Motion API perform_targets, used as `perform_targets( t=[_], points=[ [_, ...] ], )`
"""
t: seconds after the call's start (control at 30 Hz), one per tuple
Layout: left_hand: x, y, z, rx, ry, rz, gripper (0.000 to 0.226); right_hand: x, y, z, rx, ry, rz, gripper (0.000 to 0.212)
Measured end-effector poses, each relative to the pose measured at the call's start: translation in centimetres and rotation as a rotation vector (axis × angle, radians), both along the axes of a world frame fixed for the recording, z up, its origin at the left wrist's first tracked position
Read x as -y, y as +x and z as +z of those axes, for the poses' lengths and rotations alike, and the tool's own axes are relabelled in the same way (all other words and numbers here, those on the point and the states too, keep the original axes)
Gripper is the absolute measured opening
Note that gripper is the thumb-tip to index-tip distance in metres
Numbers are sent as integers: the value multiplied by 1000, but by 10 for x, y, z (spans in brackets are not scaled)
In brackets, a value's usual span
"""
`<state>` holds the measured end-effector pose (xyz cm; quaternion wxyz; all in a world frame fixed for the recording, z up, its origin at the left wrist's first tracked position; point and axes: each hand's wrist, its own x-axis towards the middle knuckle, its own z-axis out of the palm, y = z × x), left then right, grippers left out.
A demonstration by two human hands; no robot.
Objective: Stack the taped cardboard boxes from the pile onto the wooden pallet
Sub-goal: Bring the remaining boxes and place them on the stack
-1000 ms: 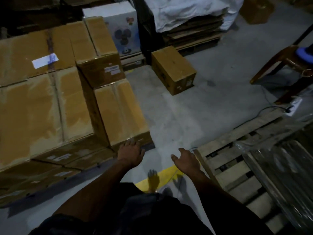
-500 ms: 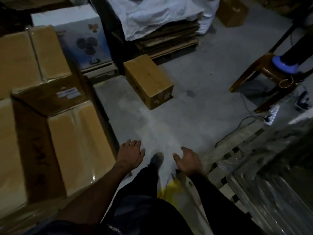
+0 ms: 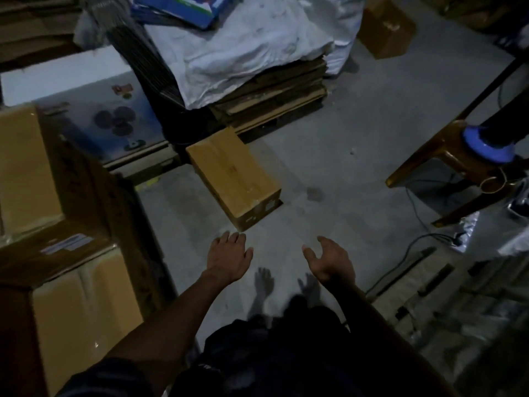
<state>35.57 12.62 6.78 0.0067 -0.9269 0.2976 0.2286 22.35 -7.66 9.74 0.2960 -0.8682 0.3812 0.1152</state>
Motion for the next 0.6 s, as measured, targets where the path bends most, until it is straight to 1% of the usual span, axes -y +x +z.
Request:
perform_targets(
  t=[0.07,0.13,0.17,0.2,0.3,0.33,0.47,0.6],
  points=[
    [21,18,-4,9,11,25,64,26,23,-7,-10,9,15,68],
    [51,39,-11,26,2,59,85,61,52,-16,-18,23,43,69],
    [69,51,-15,31,8,78,90,81,69,-21,-18,33,59,70],
    [85,62,-17,27,14,102,88,100,85,-24,-21,40,70,70],
    [139,99,-20,-2,37,175,61,156,132,-29,-37,69,132,68],
    [161,113,-17,-8,36,204,56,179,150,-28,-39,74,163,67],
    [234,165,8,8,8,300,55,252,217,-8,-30,63,279,64],
    [291,219,29,40,-46,387,52,307,291,16,-28,15,377,67]
  ],
)
